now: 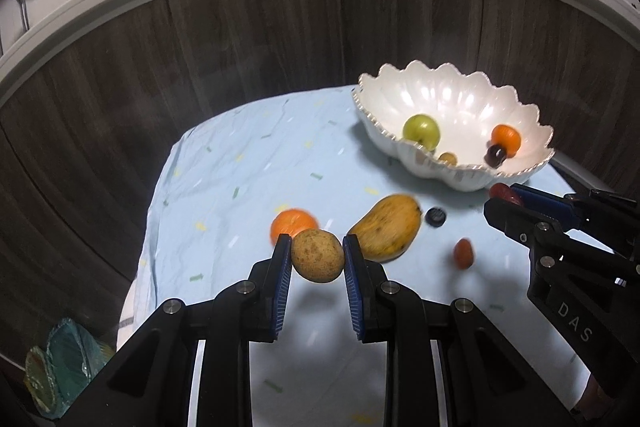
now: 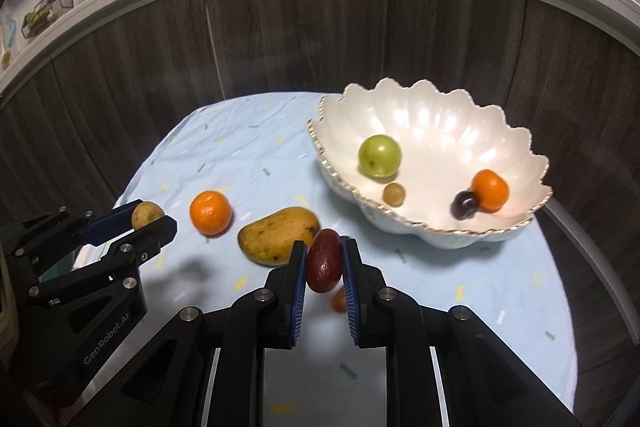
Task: Organize fruits
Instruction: 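Lift the brown fruit and red date and carry both over the bowl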
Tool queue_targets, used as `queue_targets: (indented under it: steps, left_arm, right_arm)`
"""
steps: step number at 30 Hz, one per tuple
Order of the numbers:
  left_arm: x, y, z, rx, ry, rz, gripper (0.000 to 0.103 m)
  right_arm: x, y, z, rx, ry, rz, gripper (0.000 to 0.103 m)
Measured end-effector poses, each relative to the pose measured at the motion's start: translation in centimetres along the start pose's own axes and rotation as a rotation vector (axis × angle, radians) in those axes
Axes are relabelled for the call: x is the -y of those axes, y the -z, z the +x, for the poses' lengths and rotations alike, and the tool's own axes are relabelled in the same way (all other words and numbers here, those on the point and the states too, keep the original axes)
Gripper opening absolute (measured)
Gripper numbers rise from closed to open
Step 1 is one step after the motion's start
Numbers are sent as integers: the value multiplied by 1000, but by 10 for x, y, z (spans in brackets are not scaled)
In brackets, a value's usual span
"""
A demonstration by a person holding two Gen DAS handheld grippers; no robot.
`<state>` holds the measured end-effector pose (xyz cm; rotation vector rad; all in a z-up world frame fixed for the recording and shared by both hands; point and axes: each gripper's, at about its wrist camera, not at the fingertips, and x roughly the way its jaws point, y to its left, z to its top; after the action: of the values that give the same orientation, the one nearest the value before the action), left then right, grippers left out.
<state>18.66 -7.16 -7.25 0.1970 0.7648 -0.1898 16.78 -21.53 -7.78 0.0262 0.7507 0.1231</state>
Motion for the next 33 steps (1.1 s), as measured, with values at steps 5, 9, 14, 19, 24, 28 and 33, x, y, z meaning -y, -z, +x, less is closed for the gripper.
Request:
queue_targets:
  steps: [5, 9, 14, 19, 24, 28, 33]
  left_arm:
    - [12, -14, -3, 22, 17, 10, 26]
    - [21, -27, -4, 40, 31, 13, 26]
    - [30, -45, -5, 66, 47, 17, 26]
    - [40, -60, -3, 78, 69, 24, 26]
    - [49, -76, 2, 97, 82, 37, 26]
    - [58, -91, 6, 114, 91, 51, 26]
    - [66, -110, 17, 124, 103, 57, 26]
  right_arm:
    - [15, -7, -8, 18, 25, 20, 19]
    - [29, -13, -13, 35, 47, 37, 19]
    - [47, -24, -19, 61, 77, 52, 19]
    - [62, -35, -23, 86, 104, 66, 19]
    - [79, -46, -25, 109, 132, 74, 19]
    - [92, -56, -22, 122, 150, 75, 19]
    - [107, -69, -18, 132, 170, 74, 19]
